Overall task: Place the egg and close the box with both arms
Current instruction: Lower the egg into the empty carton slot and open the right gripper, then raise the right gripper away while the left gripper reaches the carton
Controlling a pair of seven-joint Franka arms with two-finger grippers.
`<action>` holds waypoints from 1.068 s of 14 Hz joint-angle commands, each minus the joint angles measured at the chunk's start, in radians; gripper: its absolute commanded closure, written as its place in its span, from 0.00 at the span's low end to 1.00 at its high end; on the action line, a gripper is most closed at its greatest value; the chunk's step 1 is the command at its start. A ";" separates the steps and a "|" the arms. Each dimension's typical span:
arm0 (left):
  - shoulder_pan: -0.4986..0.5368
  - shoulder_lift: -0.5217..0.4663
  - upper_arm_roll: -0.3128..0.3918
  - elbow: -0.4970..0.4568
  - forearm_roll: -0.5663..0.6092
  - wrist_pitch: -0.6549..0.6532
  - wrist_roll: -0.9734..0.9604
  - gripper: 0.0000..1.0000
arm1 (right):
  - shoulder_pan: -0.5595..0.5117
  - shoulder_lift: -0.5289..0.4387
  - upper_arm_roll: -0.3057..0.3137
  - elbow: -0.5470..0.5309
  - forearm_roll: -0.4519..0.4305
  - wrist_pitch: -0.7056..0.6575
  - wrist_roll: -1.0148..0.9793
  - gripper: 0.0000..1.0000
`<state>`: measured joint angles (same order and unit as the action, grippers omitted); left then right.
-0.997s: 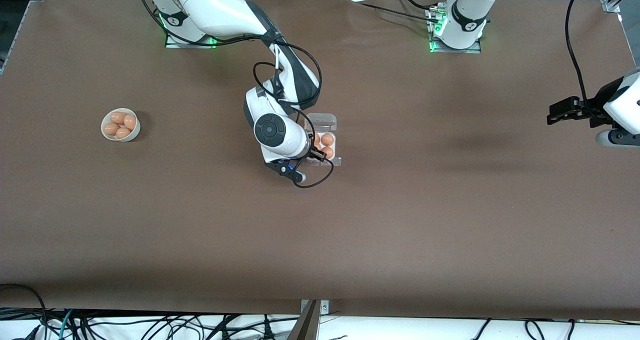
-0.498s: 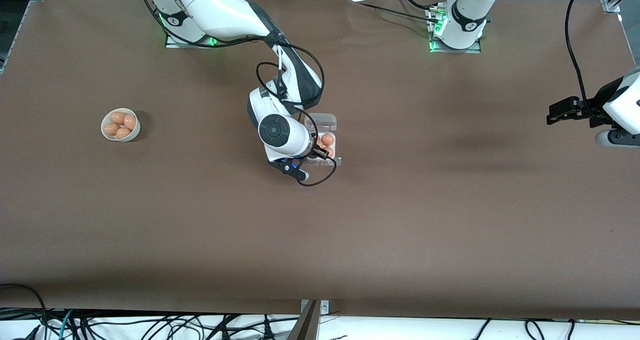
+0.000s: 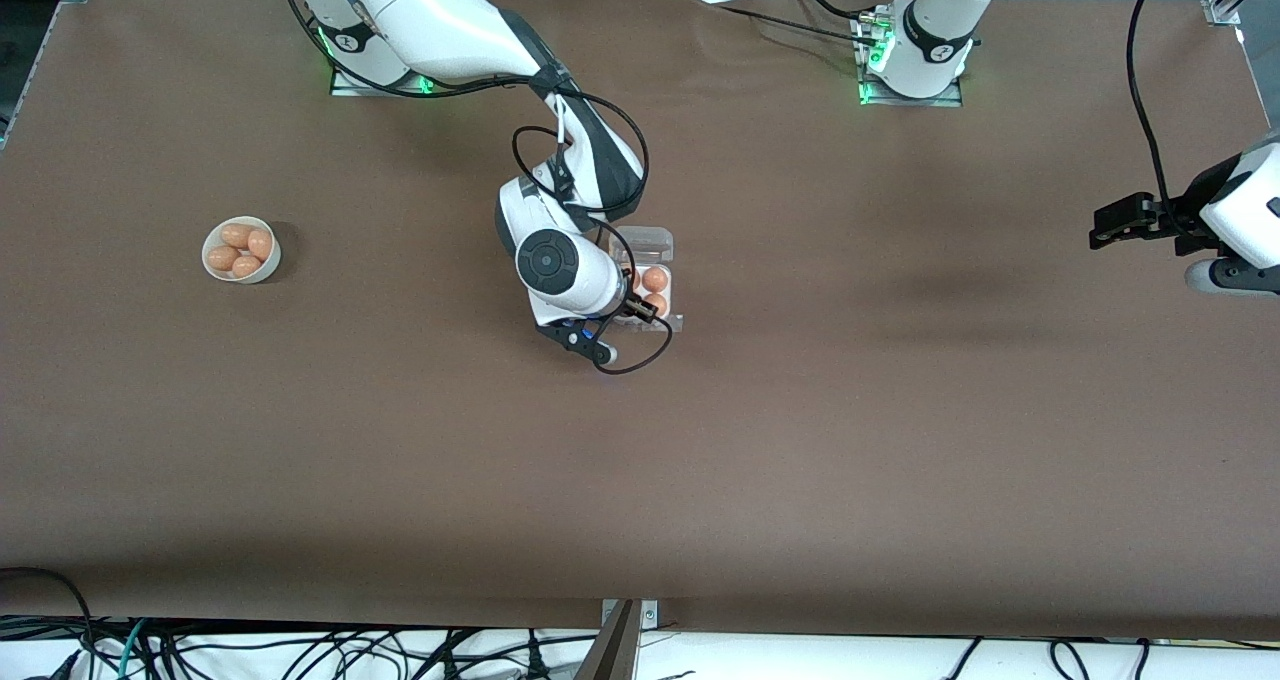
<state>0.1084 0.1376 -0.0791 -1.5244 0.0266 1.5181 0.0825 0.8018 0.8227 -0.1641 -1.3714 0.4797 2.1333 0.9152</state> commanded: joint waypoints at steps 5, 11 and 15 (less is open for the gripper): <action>-0.009 -0.003 -0.025 0.010 -0.028 -0.030 0.010 0.00 | -0.015 0.009 -0.009 0.061 0.016 0.008 0.002 0.00; -0.087 0.011 -0.108 0.012 -0.036 -0.036 -0.140 0.00 | -0.012 -0.014 -0.106 0.068 0.005 0.001 -0.005 0.00; -0.193 0.036 -0.110 0.020 -0.193 -0.036 -0.315 0.00 | -0.010 -0.045 -0.199 0.060 0.002 -0.077 -0.120 0.00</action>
<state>-0.0592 0.1542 -0.1935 -1.5243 -0.0879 1.4954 -0.1741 0.7888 0.8095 -0.3200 -1.3069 0.4793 2.1240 0.8595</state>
